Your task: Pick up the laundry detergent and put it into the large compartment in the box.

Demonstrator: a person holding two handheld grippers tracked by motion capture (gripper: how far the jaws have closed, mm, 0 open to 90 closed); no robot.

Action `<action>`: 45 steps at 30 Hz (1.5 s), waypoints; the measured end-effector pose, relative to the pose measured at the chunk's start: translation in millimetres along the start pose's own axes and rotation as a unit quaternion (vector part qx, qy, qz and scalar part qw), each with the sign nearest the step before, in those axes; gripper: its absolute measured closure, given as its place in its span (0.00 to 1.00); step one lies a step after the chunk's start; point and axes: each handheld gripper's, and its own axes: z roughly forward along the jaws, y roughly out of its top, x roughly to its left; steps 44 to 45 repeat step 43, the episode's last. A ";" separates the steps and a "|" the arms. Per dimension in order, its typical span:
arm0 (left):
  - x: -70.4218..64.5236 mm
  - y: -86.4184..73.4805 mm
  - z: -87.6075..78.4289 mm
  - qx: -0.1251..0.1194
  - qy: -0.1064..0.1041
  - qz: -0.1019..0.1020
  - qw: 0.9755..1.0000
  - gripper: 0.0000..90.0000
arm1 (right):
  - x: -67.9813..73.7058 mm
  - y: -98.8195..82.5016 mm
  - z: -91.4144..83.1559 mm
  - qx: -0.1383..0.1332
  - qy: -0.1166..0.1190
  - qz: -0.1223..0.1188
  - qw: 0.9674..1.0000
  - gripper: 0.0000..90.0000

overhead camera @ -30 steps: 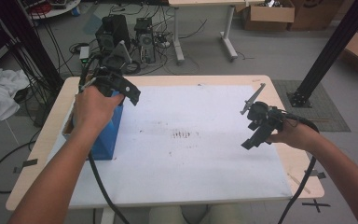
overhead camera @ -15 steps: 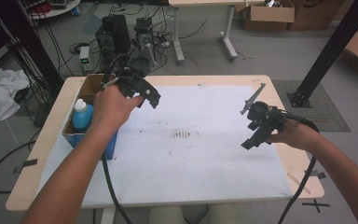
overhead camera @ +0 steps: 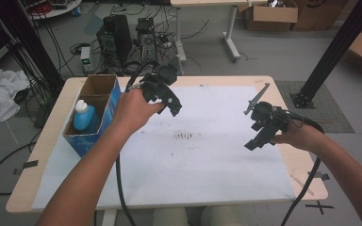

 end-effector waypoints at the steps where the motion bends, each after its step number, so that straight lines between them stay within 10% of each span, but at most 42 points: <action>1: -2.1 1.2 1.8 0.002 0.001 0.008 1.000 0.22 | -0.1 -0.2 0.1 0.000 0.000 -0.001 1.000 0.20; 17: -29.6 10.1 27.0 0.020 -0.023 0.096 0.995 0.22 | -5.0 3.2 3.8 0.001 0.003 -0.002 1.000 0.20; 45: -38.6 14.6 42.6 0.033 -0.028 0.117 0.992 0.23 | -7.3 3.8 5.4 0.002 0.005 0.002 1.000 0.20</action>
